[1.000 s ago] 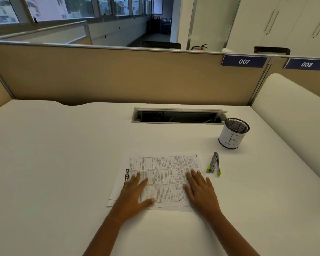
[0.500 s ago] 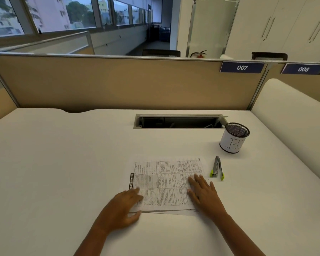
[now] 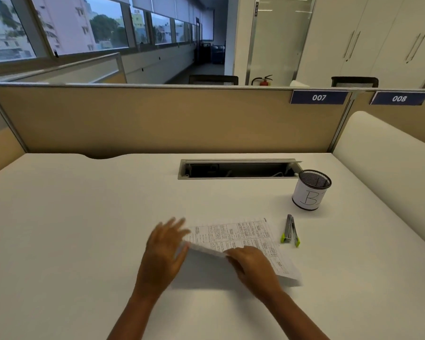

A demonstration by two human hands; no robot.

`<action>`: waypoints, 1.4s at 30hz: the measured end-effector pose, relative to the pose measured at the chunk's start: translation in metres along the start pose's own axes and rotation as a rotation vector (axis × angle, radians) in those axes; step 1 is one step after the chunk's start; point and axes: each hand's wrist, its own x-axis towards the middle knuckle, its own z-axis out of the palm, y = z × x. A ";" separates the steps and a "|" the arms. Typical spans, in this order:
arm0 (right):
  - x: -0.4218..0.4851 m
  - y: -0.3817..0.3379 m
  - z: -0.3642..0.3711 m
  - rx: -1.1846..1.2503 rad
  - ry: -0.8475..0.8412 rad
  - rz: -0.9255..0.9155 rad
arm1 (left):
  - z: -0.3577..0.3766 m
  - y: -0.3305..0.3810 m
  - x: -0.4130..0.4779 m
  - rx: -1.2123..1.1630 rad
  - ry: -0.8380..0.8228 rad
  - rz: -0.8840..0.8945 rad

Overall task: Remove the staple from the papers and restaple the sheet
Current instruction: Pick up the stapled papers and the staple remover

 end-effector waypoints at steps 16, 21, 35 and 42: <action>0.032 -0.063 -0.046 0.017 0.285 -0.056 | -0.010 0.078 0.061 -1.176 0.158 -0.786; 0.032 -0.064 -0.053 0.251 0.135 0.021 | -0.025 0.049 0.067 -1.208 0.260 -0.791; 0.066 0.035 -0.096 0.834 0.142 0.744 | -0.035 0.030 0.074 -1.223 0.032 -0.775; 0.056 0.033 -0.098 0.859 0.237 0.657 | -0.041 0.022 0.091 -1.198 0.179 -0.868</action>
